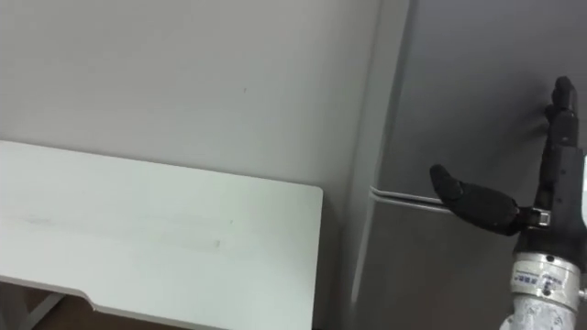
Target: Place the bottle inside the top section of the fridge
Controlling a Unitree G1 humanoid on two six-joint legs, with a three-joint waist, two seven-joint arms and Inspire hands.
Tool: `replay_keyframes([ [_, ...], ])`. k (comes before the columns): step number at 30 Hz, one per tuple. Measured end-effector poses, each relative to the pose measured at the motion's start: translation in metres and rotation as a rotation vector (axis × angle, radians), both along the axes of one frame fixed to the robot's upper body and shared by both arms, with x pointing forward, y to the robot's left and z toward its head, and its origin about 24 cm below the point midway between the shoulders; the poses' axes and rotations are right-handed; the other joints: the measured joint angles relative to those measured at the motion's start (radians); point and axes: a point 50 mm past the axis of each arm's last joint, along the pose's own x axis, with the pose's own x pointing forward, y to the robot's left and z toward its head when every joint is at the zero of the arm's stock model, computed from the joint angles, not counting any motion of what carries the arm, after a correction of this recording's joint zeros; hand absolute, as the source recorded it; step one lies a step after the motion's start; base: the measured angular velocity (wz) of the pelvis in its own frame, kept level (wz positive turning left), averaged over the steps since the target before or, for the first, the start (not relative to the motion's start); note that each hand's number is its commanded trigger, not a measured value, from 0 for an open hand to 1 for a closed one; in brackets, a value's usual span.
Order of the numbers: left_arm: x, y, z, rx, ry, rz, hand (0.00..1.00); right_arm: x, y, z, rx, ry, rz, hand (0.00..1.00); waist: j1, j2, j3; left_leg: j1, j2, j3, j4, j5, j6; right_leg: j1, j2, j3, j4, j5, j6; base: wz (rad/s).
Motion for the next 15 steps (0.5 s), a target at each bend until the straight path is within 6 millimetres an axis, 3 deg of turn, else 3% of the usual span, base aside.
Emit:
replay_keyframes([
  [8, 0.014, 0.002, 0.005, 0.011, -0.065, -0.02, 0.0, 0.0, -0.012, -0.004, -0.069, 0.061, -0.008, 0.0, 0.007, -0.007, -0.0043, 0.0, -0.001, -0.001, 0.0, 0.004, 0.002, -0.001, -0.002, -0.002, 0.002, 0.004, -0.001, 0.0],
  [15, 0.002, 0.006, 0.007, 0.022, -0.046, -0.014, 0.0, -0.002, -0.015, -0.004, -0.06, 0.072, -0.013, 0.0, 0.004, -0.018, -0.0104, -0.003, -0.002, -0.002, 0.001, 0.004, 0.003, -0.001, -0.002, -0.004, 0.001, 0.005, 0.0, 0.0],
])
